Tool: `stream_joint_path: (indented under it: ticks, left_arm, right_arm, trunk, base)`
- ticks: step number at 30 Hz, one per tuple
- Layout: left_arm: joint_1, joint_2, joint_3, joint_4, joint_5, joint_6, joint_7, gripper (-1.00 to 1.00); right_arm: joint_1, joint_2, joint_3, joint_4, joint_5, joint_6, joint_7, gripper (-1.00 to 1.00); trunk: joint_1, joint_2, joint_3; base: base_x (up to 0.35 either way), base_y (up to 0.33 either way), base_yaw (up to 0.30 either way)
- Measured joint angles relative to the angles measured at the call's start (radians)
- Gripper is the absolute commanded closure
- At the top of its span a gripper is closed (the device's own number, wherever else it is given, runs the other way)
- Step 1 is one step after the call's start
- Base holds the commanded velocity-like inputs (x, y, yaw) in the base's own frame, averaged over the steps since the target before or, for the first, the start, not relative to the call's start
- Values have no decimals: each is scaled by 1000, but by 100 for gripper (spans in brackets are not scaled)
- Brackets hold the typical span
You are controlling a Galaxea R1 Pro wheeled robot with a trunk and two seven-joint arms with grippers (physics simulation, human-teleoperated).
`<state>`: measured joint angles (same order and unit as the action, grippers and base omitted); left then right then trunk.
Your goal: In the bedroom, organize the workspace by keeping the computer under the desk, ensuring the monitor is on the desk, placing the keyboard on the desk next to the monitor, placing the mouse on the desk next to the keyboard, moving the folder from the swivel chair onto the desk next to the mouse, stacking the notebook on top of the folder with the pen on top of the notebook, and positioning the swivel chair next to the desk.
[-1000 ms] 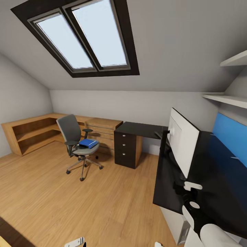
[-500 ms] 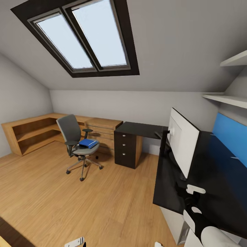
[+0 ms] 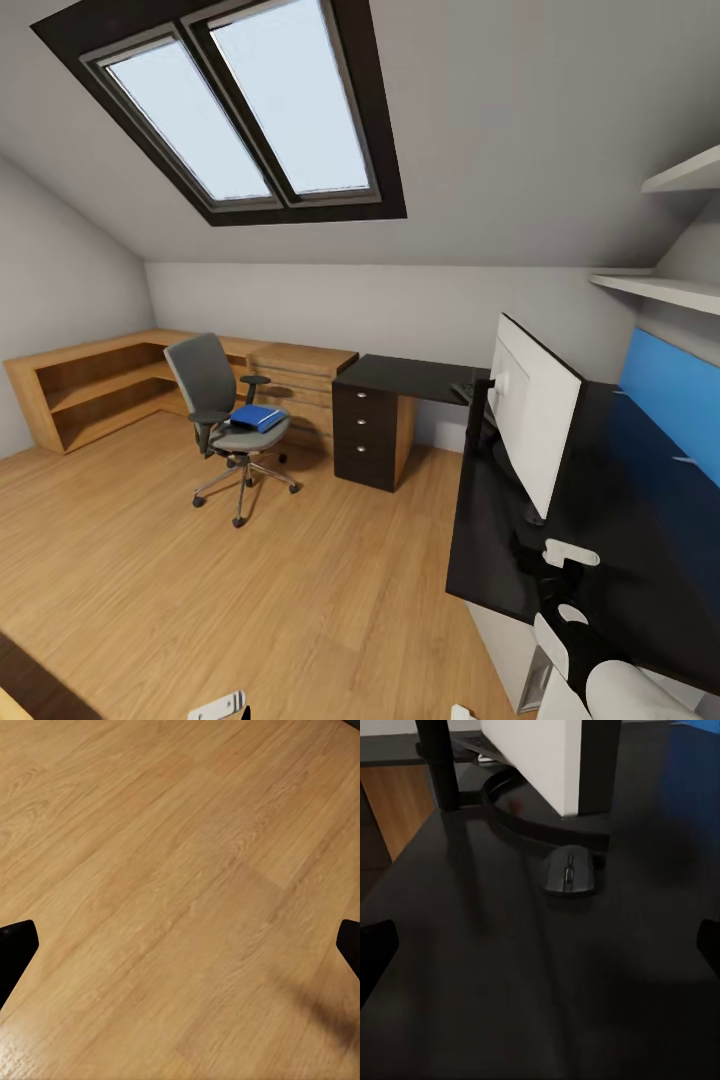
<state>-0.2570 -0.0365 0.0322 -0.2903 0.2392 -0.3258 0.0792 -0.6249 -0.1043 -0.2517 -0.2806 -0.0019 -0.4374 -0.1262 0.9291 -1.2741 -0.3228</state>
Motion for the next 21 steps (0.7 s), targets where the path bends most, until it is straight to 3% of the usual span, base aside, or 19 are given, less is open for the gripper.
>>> stream_joint_path:
  ticks: [21]
  left_arm:
    - [0, 0, 0, 0, 0, 0, 1, -100]
  right_arm:
    - [0, 0, 1, -2, 0, 0, 1, -100]
  trunk:
    - [81, -147, -66]
  base:
    - [0, 0, 0]
